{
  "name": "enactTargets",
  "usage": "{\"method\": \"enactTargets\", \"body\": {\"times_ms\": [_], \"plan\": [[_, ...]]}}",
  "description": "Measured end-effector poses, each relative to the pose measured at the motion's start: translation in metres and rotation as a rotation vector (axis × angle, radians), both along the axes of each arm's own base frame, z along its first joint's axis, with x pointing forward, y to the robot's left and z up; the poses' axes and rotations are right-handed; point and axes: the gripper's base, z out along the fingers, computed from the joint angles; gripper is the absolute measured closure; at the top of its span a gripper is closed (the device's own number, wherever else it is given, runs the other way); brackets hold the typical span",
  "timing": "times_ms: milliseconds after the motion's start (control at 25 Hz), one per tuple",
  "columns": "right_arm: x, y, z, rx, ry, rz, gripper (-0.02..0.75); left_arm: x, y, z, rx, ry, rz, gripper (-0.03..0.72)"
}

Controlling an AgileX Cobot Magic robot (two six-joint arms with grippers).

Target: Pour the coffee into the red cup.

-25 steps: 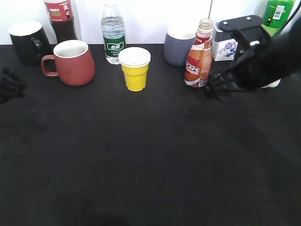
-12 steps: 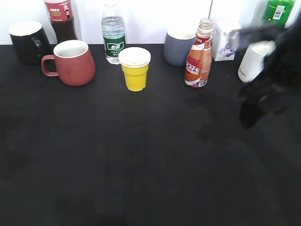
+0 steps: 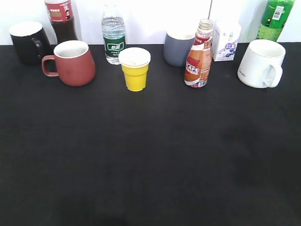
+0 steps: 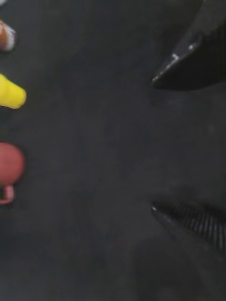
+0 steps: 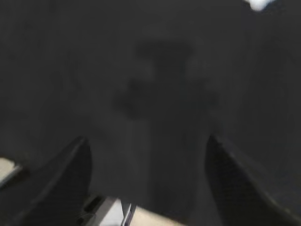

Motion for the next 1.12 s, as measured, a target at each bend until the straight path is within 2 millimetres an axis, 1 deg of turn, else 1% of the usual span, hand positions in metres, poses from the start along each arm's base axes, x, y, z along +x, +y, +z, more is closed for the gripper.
{"method": "enactTargets", "body": {"times_ms": [40,80,120,200,280,400,480,680,760,880,1120], "plan": [[-0.017,-0.009,-0.010,-0.006,-0.015,-0.017,0.154,-0.002,0.002,-0.004,0.010,-0.004,0.007,0.142],[-0.027,-0.015,-0.022,-0.020,-0.013,-0.029,0.154,-0.002,0.003,-0.015,0.025,0.015,0.012,0.142],[-0.039,-0.023,-0.034,-0.041,-0.024,-0.041,0.154,-0.001,0.003,-0.027,0.037,0.047,0.013,0.142],[-0.056,-0.032,-0.054,-0.043,-0.051,-0.048,0.155,0.005,0.001,-0.055,0.067,0.142,0.013,0.142],[-0.066,-0.036,-0.068,-0.028,-0.088,-0.049,0.156,0.007,0.000,-0.078,0.092,0.223,0.011,0.145],[-0.068,-0.037,-0.096,-0.057,-0.028,-0.046,0.156,0.008,0.002,-0.081,0.111,0.227,0.019,0.146],[-0.067,-0.037,-0.099,-0.059,-0.025,-0.046,0.156,0.009,0.004,-0.081,0.140,0.215,0.033,0.148],[-0.060,-0.033,-0.096,-0.003,-0.120,-0.042,0.156,0.017,0.004,-0.082,0.137,0.136,0.040,0.151],[-0.060,-0.033,-0.097,-0.005,-0.115,-0.042,0.157,0.020,0.003,-0.087,0.132,0.115,0.038,0.154],[-0.061,-0.033,-0.104,-0.020,-0.082,-0.042,0.157,0.021,0.003,-0.087,0.132,0.110,0.038,0.154],[-0.061,-0.033,-0.105,-0.020,-0.079,-0.041,0.157,0.021,0.003,-0.087,0.132,0.110,0.038,0.154]]}}
